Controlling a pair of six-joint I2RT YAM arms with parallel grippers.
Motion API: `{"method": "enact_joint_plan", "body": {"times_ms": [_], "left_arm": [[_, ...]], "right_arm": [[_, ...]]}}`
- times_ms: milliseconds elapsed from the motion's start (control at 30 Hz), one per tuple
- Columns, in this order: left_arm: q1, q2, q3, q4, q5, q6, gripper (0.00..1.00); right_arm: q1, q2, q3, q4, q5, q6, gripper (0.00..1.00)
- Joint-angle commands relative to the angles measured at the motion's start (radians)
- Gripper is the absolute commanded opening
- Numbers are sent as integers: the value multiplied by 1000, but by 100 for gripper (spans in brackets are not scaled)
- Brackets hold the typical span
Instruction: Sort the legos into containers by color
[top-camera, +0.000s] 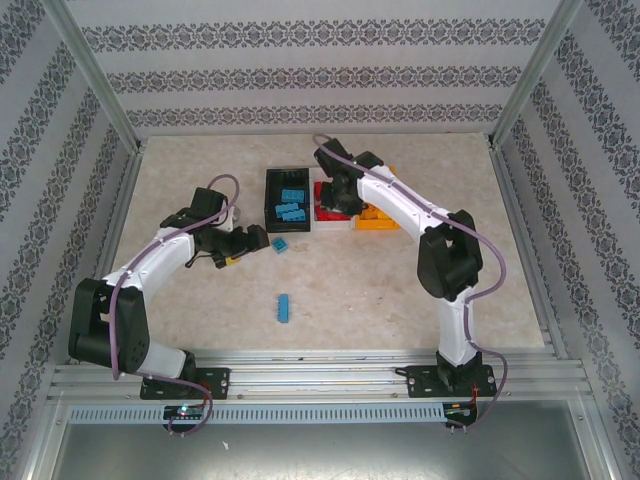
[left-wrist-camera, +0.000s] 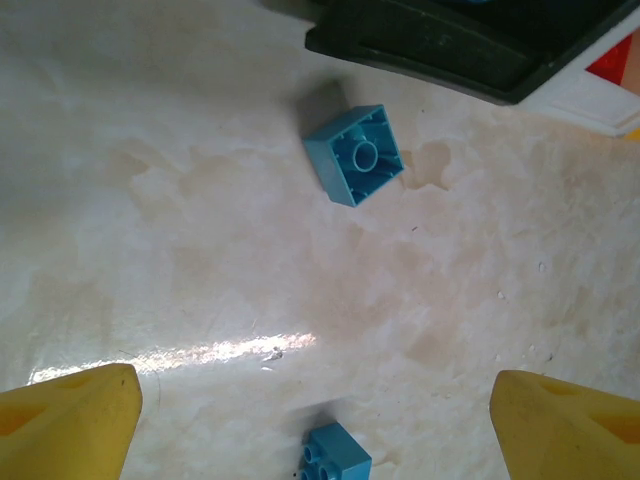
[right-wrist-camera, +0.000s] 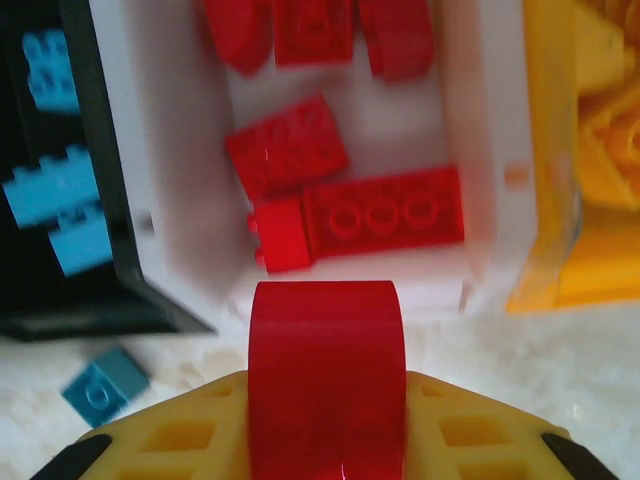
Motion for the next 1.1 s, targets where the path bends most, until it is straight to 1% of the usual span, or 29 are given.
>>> {"method": "enact_joint_plan", "body": {"times_ms": [0,67,100,167,233,267,367,467,567,633,700,800,900,1067], "left_arm": [[-38,-24,25,-65,9,78,91],[-61,-30,29,-86,3,104,91],[-72,-32,30,-98,-1,116,91],[-93,-35,33,-113,-5,133,94],[-112,-31,38,-122,-4,149,99],[-118,-32,38,-124,-3,150,100],[-134,-27,34,-120,19,156,100],[-150,-22,35,-132,24,170,100],[-158,-25,30,-142,10,164,100],[-167,-29,18,-132,0,143,100],[-178,-26,11,-121,-13,109,100],[-193,-39,5,-123,-45,30,100],[-207,-76,-30,-90,-45,-42,100],[-208,-87,-25,-180,-62,-65,100]], "right_arm": [[-28,101,133,-71,-22,-43,33],[-39,151,200,-84,-22,-49,35],[-45,179,240,-97,-24,-50,38],[-55,229,318,-132,-20,-52,48],[-64,275,400,-179,-12,-54,60],[-66,285,432,-197,-8,-55,63],[-67,270,460,-213,12,-60,67],[-67,207,389,-189,14,-60,69],[-69,119,255,-124,-32,-58,69],[-78,60,144,-63,-86,-57,69],[-99,1,19,34,-177,-54,69],[-130,-51,-108,134,-270,-31,68],[-145,-70,-157,179,-311,-38,68],[-150,-97,-226,225,-355,-59,68]]}}
